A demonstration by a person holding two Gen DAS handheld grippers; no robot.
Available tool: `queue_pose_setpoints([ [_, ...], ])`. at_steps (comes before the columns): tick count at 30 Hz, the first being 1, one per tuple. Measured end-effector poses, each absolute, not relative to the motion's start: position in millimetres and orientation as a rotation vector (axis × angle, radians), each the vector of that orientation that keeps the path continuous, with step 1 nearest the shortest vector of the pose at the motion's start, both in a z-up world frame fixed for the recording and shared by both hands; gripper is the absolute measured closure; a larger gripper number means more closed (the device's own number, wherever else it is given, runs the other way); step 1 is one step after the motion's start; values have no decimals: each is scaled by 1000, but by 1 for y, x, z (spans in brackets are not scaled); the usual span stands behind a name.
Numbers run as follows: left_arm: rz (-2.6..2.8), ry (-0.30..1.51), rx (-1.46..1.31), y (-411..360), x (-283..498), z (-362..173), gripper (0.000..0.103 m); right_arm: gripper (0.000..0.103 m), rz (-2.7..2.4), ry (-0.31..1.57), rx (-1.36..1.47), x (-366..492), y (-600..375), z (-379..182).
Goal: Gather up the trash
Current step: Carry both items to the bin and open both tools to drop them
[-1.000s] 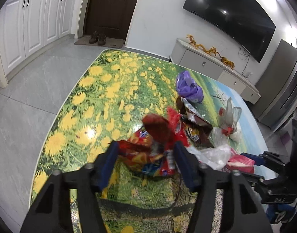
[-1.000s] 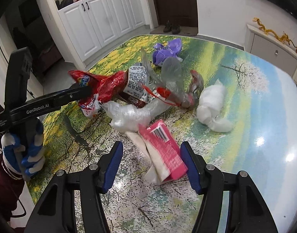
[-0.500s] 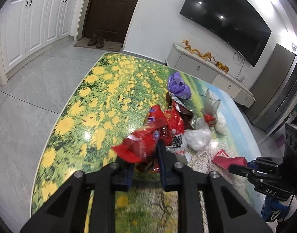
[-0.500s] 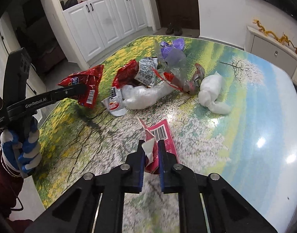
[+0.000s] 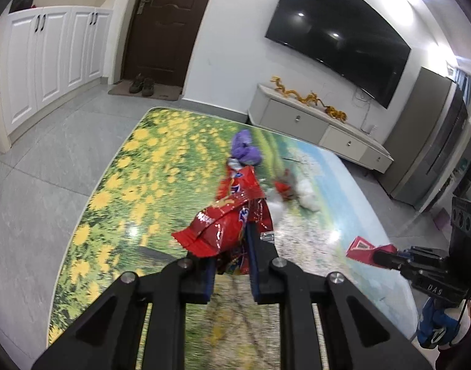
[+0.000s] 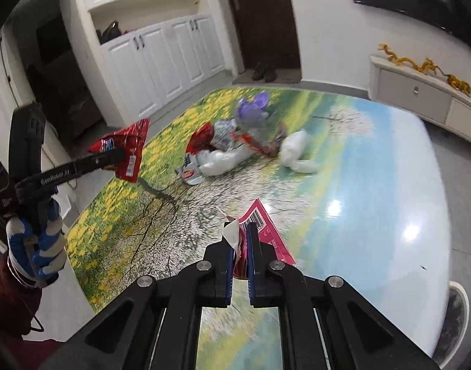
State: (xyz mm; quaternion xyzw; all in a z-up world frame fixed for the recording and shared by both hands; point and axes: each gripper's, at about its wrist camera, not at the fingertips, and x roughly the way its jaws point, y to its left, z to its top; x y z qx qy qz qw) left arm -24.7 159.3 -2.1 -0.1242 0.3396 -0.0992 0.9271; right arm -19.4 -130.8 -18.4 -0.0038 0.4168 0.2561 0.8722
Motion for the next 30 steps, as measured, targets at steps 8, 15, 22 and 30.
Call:
queue_pose_setpoints([
  [8, -283, 680, -170, 99, -23, 24, 88, 96, 432, 779, 69, -41, -191, 4],
  [15, -446, 690, -97, 10, -6, 41, 89, 96, 256, 721, 166, -60, -276, 5],
  [22, -661, 752, 47, -131, 22, 29, 89, 96, -23, 740, 287, -73, -390, -27],
  [30, -854, 896, 180, -297, 42, -10, 86, 90, -225, 812, 409, -68, -485, -78],
])
